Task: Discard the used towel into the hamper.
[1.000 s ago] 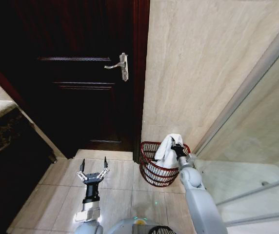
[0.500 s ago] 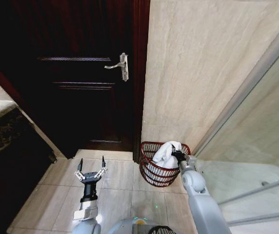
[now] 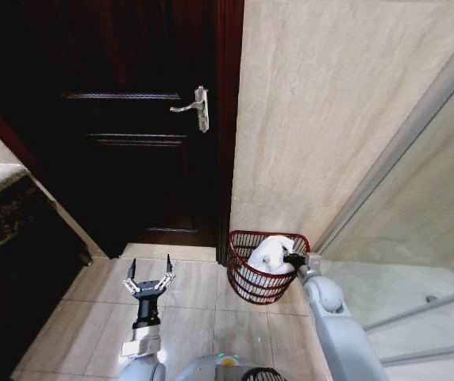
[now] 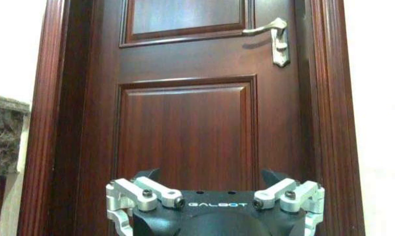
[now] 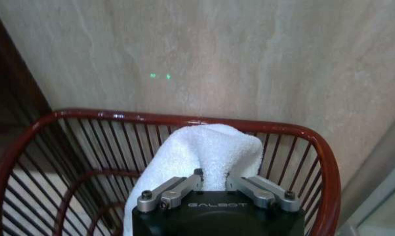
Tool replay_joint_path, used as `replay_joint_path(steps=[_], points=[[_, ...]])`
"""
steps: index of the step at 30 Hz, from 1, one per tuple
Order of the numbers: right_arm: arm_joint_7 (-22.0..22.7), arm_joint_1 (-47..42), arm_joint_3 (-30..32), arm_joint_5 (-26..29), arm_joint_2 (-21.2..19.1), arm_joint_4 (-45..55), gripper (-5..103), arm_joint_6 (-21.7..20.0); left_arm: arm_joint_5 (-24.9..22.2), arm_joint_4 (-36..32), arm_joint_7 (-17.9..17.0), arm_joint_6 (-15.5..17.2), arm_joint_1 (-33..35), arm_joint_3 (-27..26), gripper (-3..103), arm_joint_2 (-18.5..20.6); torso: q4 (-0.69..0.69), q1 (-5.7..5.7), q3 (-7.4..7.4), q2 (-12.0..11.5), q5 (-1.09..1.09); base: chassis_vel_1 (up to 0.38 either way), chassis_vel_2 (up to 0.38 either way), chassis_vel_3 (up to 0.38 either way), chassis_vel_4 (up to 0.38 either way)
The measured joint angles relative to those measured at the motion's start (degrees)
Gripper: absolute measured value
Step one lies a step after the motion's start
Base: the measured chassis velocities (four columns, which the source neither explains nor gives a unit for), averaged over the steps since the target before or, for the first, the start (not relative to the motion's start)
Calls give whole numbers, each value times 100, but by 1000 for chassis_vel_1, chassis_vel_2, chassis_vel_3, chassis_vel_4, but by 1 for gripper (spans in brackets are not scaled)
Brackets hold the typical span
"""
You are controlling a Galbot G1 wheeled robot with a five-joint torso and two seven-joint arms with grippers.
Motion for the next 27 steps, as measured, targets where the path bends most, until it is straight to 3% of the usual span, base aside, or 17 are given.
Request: replay_joint_path(steps=[10,12,14,16,18,19,23,25,27], points=[[-513,172,51,-507,-164,-342,1,-176,89,52,-29,-10,-7,29,100,-29,0,0,0,0,1,0,0,0,0],[-625,114,122,-580,-174,-323,8,-189,100,45,-30,-10,-4,40,100,-29,0,0,0,0,1,0,0,0,0],[-634,100,131,-584,-179,-301,8,-186,101,42,-29,-10,-3,42,100,-28,0,0,0,0,1,0,0,0,0],[-644,23,211,-563,-227,-68,25,-156,105,24,-29,-10,5,59,100,-26,0,0,0,0,0,0,0,0,0],[-638,0,236,-536,-249,14,25,-144,105,16,-29,-10,10,65,100,-26,0,0,0,0,0,0,0,0,0],[-616,-36,262,-484,-278,143,30,-125,105,3,-29,-11,22,75,100,-25,0,0,0,0,0,0,0,0,0],[-370,-222,360,-250,-372,615,46,10,93,-12,-28,-11,46,117,100,-7,0,0,0,0,1,0,0,0,0],[-44,-427,460,33,-440,1027,57,169,68,-11,6,21,56,165,100,32,-1,0,0,1,0,0,0,0,0],[60,-489,490,136,-458,1156,57,183,58,-11,19,35,56,185,100,60,0,0,0,1,0,0,0,0,0]])
